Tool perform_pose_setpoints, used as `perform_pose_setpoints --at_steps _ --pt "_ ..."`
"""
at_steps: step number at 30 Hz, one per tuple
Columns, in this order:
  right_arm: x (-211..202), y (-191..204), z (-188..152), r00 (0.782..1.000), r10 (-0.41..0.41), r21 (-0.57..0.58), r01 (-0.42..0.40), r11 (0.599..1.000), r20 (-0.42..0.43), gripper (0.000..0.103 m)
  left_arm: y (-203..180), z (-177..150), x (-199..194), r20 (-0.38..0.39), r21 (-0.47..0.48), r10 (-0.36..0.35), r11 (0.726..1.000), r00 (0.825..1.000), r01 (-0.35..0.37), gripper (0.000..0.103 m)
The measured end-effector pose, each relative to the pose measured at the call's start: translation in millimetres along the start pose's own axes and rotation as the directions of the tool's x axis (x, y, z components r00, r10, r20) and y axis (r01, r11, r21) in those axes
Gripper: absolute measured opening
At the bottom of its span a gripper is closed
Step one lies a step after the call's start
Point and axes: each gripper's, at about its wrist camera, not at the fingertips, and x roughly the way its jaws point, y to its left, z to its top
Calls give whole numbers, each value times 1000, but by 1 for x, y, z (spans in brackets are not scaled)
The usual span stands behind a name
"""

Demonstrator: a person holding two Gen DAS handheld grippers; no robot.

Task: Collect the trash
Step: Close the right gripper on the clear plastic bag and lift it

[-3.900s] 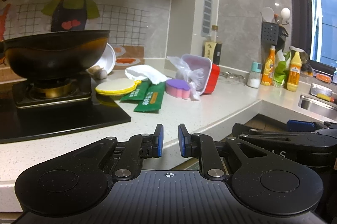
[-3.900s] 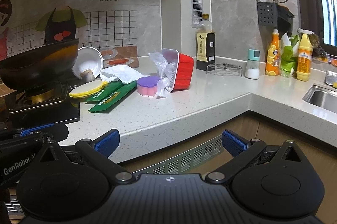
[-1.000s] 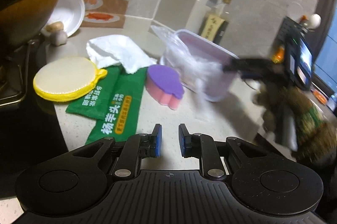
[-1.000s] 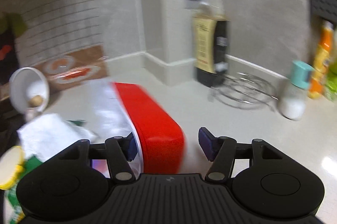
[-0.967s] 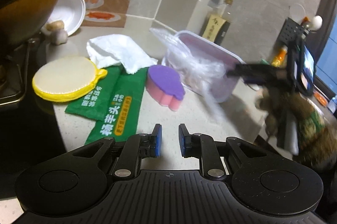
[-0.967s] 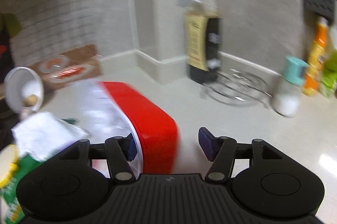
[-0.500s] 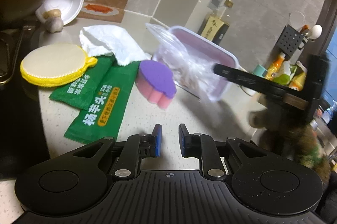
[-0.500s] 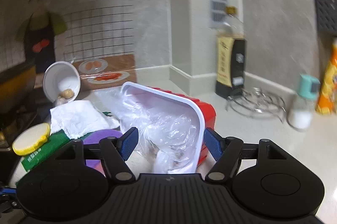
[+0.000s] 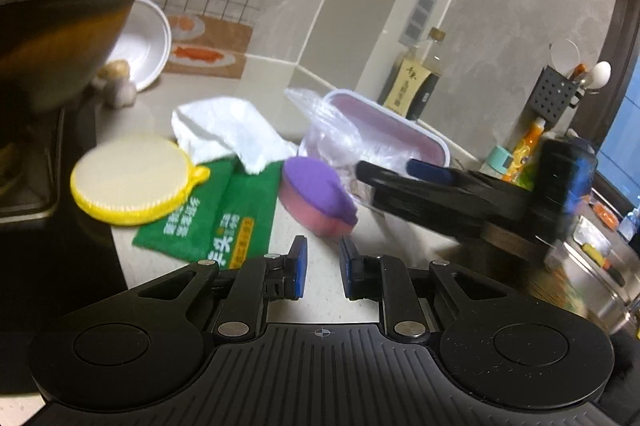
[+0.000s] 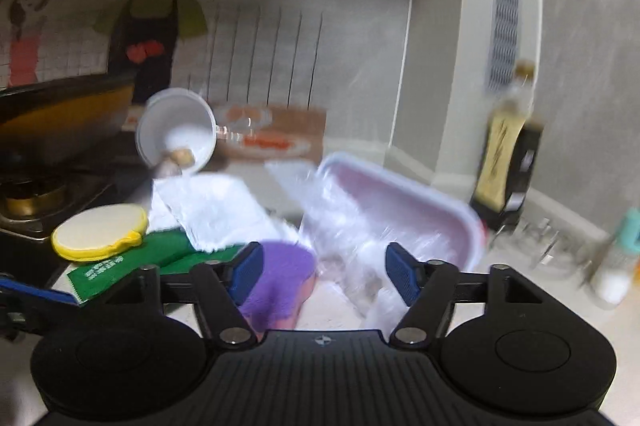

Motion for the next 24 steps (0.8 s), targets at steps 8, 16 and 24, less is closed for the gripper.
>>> perform_pose_setpoints --at_steps 8,16,24 --pt "78 4 14 975 -197 -193 176 965 -97 56 -5 -1 1 -18 41 59 997 998 -58 20" --pt "30 -42 5 989 -44 55 53 997 -142 22 -7 -2 6 -34 61 51 997 998 -49 20" --pt "-61 -65 -12 992 90 102 -81 991 -90 21 -22 5 17 -41 107 31 994 999 -26 20"
